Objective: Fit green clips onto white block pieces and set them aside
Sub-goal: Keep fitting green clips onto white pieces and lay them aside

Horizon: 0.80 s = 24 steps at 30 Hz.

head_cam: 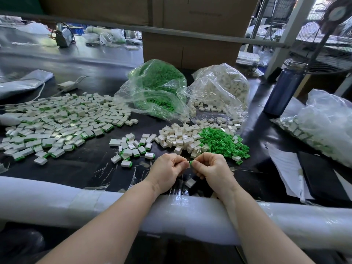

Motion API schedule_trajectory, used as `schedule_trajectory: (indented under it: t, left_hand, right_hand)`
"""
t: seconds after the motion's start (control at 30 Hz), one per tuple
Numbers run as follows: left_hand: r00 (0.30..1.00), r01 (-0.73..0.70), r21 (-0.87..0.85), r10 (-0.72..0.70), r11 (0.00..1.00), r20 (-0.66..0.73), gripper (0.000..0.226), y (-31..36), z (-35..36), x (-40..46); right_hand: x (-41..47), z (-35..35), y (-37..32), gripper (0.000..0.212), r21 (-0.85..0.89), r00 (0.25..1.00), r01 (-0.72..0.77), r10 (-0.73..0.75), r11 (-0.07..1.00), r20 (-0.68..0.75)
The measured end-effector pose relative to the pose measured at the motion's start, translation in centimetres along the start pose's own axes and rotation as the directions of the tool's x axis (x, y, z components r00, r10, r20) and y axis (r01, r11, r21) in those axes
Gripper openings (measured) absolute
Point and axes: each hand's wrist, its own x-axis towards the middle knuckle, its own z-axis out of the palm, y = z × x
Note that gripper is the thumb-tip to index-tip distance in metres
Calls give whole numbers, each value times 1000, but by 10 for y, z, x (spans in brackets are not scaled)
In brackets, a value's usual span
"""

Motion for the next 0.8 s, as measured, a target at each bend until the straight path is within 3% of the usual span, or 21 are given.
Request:
schedule_trajectory:
  t: [0.5,0.63,0.8]
  left_hand:
    - [999,-42,63,42,997,0,15,0,0,0]
    - [998,-42,-16,42,999,-48,14,2,1,0]
    - [999,-33,-128,28,991,-34,20,3,3,0]
  right_hand:
    - [2,1,2,22,-37,1000,-3,2,999,-12]
    - [4,4,3,21,-8,993,-4,3,1000,-118]
    - [5,4,5,19,85,992,1,9,996,-125]
